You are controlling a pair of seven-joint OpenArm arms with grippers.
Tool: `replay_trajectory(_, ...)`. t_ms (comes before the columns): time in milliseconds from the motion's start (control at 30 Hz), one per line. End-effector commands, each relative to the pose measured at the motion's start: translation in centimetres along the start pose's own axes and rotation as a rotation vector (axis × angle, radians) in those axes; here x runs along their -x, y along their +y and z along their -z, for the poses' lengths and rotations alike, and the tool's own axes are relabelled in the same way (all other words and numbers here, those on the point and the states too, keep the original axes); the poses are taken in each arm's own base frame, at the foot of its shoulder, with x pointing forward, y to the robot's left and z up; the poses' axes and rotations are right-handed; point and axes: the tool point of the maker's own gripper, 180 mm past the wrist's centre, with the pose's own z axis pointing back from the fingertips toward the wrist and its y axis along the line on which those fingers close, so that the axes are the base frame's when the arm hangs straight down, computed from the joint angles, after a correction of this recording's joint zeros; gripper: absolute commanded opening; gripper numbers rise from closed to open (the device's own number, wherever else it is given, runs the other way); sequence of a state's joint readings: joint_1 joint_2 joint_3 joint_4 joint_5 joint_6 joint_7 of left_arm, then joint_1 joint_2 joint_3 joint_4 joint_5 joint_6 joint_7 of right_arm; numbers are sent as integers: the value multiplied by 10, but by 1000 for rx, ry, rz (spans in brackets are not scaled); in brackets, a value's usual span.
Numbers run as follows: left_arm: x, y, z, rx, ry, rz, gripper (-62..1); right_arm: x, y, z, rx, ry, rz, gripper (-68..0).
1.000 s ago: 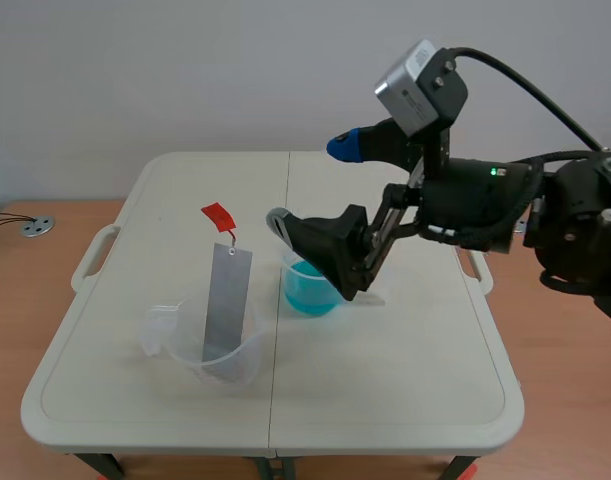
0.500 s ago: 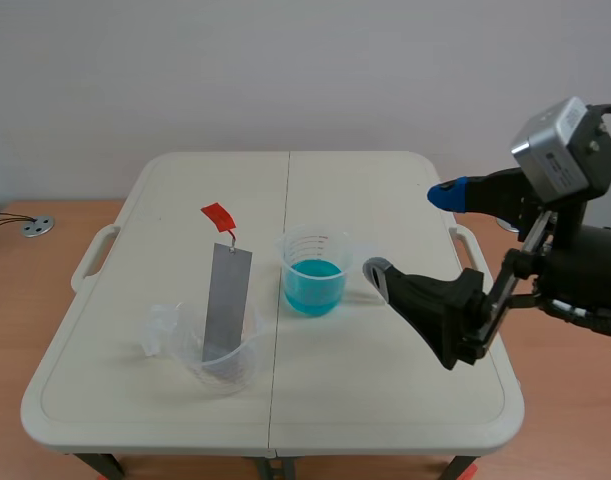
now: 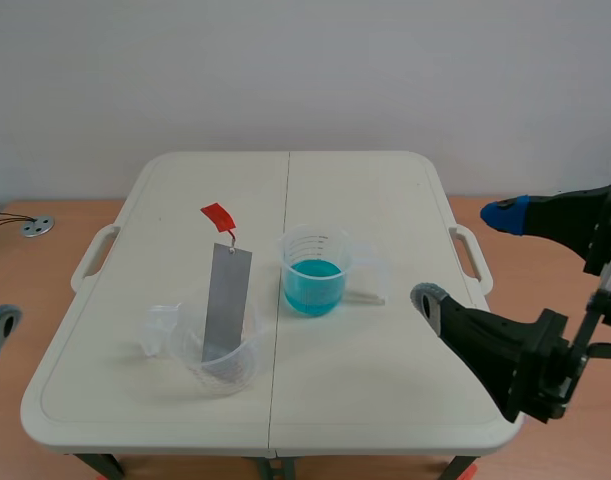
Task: Hold the metal plate by the orange handle, dip it into the blue solution, take it out and point at it, then put the plate back in the beaker on the left.
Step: 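Return to the home posture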
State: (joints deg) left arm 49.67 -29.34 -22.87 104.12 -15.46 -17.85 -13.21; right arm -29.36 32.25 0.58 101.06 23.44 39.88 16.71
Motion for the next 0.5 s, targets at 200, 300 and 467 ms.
replay_trajectory(200,-5,-23,14,9,-55,-36,14,-8,-1,-18,29,-37,12,-12)
replay_trajectory(300,-8,-29,19,4,-77,-50,14,-4,-2,-23,47,-27,18,-12)
replay_trajectory(467,-13,-35,25,-10,-108,-64,14,1,-2,-27,64,-10,26,-12)
